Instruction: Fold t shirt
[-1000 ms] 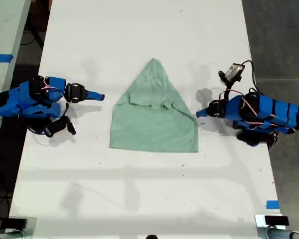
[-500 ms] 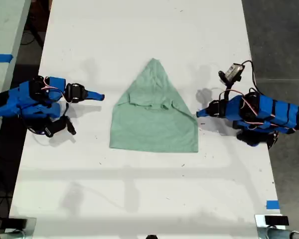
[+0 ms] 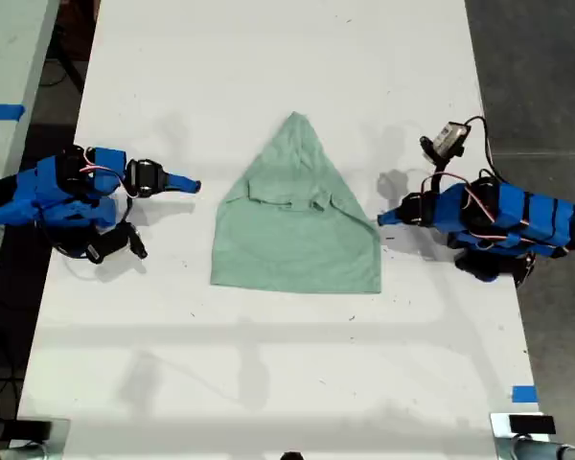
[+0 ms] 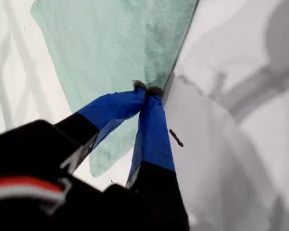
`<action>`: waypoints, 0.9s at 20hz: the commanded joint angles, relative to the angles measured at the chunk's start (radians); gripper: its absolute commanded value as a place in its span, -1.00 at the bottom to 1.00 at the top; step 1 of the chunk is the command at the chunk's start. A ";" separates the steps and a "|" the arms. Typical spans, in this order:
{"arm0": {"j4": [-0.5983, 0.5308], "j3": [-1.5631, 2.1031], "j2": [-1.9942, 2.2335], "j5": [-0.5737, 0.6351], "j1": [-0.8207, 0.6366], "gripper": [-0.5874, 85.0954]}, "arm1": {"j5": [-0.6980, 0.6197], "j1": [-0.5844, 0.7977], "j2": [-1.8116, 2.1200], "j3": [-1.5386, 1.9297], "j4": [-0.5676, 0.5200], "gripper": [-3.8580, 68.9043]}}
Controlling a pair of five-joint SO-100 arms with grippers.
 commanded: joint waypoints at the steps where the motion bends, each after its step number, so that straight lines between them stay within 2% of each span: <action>1: 0.008 0.006 0.005 -0.032 -0.023 -0.93 | 0.011 0.005 0.015 0.052 0.006 -0.88; 4: 0.011 0.005 0.005 -0.031 -0.029 -0.93 | 0.011 0.005 0.015 0.052 0.006 -0.88; 5: 0.012 0.005 0.005 -0.032 -0.031 -0.99 | 0.011 0.005 0.015 0.052 0.006 -0.88; 18: 0.009 0.008 0.005 -0.037 -0.008 -0.99 | 0.011 0.003 0.015 0.052 0.006 -0.88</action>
